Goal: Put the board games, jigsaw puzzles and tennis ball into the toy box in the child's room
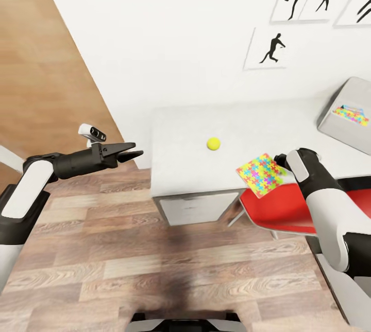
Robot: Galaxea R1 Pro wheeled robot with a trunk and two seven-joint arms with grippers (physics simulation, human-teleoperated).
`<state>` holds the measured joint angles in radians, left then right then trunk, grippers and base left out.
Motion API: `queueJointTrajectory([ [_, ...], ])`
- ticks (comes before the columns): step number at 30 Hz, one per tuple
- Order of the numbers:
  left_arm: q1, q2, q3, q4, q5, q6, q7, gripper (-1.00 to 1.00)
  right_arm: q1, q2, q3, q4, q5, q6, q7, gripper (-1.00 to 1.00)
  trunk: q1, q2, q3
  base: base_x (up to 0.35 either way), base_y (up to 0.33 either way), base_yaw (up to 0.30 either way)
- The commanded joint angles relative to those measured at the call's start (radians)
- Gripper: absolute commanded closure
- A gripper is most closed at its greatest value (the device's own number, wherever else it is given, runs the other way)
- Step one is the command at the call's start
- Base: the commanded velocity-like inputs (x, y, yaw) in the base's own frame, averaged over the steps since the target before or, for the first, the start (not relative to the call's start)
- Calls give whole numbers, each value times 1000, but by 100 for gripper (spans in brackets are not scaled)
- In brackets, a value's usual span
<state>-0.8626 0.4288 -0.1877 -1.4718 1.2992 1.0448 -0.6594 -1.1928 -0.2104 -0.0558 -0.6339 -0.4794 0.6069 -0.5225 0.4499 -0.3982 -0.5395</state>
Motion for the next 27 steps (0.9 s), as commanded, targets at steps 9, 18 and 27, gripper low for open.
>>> queueJointTrajectory([
  [9,-1,1,2,1,-1,2,-5,-100,-1,0,1,-2,-11,2,-8,-100,0,-2,-2,-116,97,0],
  [18,-1,1,12,1,0,2,-5,-100,-1,0,1,-2,-13,2,-9,-100,0,-2,-2,-62,70,0],
  [27,-1,1,11,1,0,2,-5,-100,-1,-1,-1,-13,-13,3,-10,-100,0,-2,2,-4,4,-30],
])
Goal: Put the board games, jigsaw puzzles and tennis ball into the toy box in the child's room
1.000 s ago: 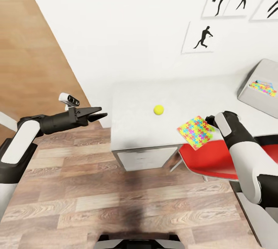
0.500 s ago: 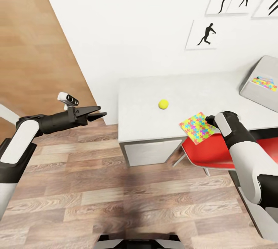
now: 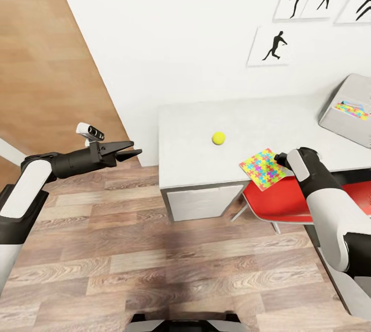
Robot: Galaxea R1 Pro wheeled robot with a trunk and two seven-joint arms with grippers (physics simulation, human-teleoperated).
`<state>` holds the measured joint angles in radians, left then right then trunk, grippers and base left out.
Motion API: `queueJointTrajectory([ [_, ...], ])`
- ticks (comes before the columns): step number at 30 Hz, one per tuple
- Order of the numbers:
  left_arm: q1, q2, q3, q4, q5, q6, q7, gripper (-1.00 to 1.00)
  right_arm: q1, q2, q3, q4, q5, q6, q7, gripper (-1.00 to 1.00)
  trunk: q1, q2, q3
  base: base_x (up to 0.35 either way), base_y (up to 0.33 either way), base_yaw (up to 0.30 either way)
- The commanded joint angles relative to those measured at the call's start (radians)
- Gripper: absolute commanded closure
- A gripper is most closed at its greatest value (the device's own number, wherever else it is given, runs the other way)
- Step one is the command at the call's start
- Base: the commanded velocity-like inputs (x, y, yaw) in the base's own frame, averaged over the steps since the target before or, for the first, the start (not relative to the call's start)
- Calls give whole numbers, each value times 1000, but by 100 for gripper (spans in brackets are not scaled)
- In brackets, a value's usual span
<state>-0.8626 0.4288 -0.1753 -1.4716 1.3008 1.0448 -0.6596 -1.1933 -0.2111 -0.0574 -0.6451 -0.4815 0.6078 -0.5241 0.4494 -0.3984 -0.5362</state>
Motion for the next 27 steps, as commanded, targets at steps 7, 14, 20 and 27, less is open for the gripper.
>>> queueJointTrajectory([
  [7,-1,1,-1,1,-2,2,-5,-100,2,-1,1,-85,-11,38,-8,-100,1,-2,8,0,-1,-113],
  [14,-1,1,-1,1,-2,2,-5,-100,22,-1,-6,-237,-17,121,-7,-100,1,-2,19,0,-87,-124],
  [20,8,51,1,2,-2,2,-20,-100,105,1,-45,-467,-51,272,5,-100,1,-2,27,0,-203,-125],
  [27,98,176,39,18,-5,2,-111,-100,478,-1,-238,-903,-444,439,99,-100,1,-2,38,0,-130,-125],
])
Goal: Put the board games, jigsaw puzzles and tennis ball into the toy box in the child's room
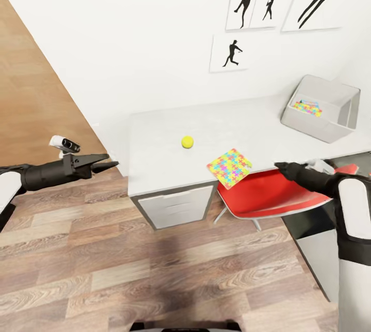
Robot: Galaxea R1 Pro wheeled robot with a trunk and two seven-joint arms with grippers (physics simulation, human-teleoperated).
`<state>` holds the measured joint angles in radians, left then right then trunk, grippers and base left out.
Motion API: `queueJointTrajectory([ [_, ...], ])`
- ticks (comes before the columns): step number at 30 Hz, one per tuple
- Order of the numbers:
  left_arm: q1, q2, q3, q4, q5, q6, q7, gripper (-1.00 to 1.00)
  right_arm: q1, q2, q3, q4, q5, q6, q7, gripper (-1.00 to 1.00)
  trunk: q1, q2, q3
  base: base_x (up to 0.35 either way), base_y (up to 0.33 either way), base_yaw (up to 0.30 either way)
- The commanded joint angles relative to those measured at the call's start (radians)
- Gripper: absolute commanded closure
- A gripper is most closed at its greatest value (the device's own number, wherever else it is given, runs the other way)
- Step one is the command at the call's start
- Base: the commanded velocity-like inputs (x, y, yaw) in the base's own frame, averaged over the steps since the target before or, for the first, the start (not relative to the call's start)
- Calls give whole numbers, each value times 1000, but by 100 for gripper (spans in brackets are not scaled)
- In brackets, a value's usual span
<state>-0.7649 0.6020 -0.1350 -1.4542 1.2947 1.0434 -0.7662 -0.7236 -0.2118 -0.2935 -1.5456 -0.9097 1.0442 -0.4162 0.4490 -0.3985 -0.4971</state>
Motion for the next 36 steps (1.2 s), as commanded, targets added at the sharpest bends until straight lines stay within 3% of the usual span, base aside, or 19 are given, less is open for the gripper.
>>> queueJointTrajectory([
  [1,13,14,5,2,1,4,-13,-100,41,-1,-13,-13,-60,3,4,-100,1,-1,0,0,-21,-127],
  [3,68,54,35,5,1,4,-59,-100,156,-9,-44,-38,-212,3,77,-100,1,-1,3,0,-11,-129],
  [4,83,63,44,7,0,4,-74,-100,180,-13,-48,-42,-242,3,103,-100,1,-1,5,0,-7,-130],
  [6,148,88,82,21,-4,4,-136,-100,271,-22,-60,-50,-321,3,244,-100,1,-1,8,0,-4,-128],
  [8,212,102,128,42,-9,4,-190,-100,356,-25,-66,-53,-353,3,461,-100,1,-1,11,0,-1,-124],
  [9,261,107,158,63,-10,4,-216,-100,410,-20,-66,-55,-362,3,649,-100,1,-1,12,0,-1,-122],
  [10,290,109,172,74,-11,4,-226,-100,436,-18,-66,-55,-363,3,748,-100,1,-1,14,0,0,-121],
  [11,314,109,181,82,-12,3,-232,-100,456,-16,-65,-55,-361,1,819,-100,1,-1,15,0,0,-120],
  [13,352,105,189,94,-13,0,-238,-100,499,-13,-63,-56,-336,-47,896,-100,1,-1,18,0,0,-119],
  [18,410,98,194,144,-36,-20,-242,-100,606,-11,-36,-55,-249,-185,980,-100,1,-1,25,0,0,-115],
  [22,424,95,194,181,-52,-43,-245,-100,638,-12,-21,-56,-221,-247,1083,-100,1,-1,32,0,0,-72],
  [26,427,94,198,189,-56,-49,-246,-100,645,-11,-18,-54,-190,-280,1115,-100,1,-1,38,0,0,-16],
  [32,427,88,199,189,-57,-51,-246,-100,647,-10,-19,-52,-53,-335,1134,-100,1,-1,47,0,0,-2],
  [36,427,86,201,189,-57,-51,-249,-100,647,-9,-18,-51,-32,-342,1137,-100,1,-1,50,0,0,0],
])
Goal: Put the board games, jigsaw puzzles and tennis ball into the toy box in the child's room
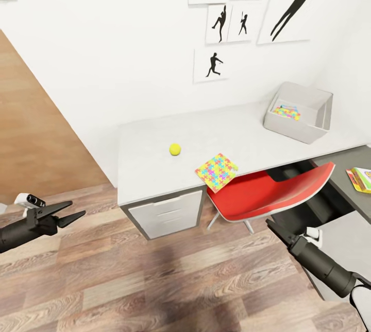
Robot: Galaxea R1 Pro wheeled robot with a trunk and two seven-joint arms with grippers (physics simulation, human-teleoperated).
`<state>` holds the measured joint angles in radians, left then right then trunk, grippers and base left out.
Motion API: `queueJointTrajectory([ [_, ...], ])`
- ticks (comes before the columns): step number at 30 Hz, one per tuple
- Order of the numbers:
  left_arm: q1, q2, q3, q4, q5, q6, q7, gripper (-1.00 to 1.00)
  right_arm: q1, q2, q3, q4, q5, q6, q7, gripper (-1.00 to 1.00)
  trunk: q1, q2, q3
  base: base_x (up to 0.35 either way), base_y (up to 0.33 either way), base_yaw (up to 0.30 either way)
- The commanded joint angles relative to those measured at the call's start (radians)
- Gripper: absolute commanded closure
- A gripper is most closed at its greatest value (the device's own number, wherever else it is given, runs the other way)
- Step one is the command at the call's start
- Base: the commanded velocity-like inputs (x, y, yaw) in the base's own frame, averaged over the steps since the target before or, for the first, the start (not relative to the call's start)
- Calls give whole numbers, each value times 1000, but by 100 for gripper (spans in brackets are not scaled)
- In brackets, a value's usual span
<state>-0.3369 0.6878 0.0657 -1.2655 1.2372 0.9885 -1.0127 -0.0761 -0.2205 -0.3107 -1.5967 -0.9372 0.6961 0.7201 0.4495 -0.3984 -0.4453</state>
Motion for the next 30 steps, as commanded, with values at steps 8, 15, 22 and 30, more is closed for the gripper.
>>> queueJointTrajectory([
  [8,-1,-2,-1,4,0,4,-20,-100,-1,0,-1,0,3,4,1,-100,1,-2,-1,-16,-41,0],
  [15,-1,-3,-4,7,0,4,-21,-100,-1,-1,-6,0,3,4,4,-100,1,-2,0,-43,-118,2],
  [22,-1,-3,-5,11,-1,4,-20,-100,-1,0,-2,0,3,2,7,-100,1,-2,6,-2,-7,84],
  [30,-1,-4,-6,11,-1,4,-19,-100,-1,-1,0,0,2,-29,8,-100,1,-2,18,0,0,80],
])
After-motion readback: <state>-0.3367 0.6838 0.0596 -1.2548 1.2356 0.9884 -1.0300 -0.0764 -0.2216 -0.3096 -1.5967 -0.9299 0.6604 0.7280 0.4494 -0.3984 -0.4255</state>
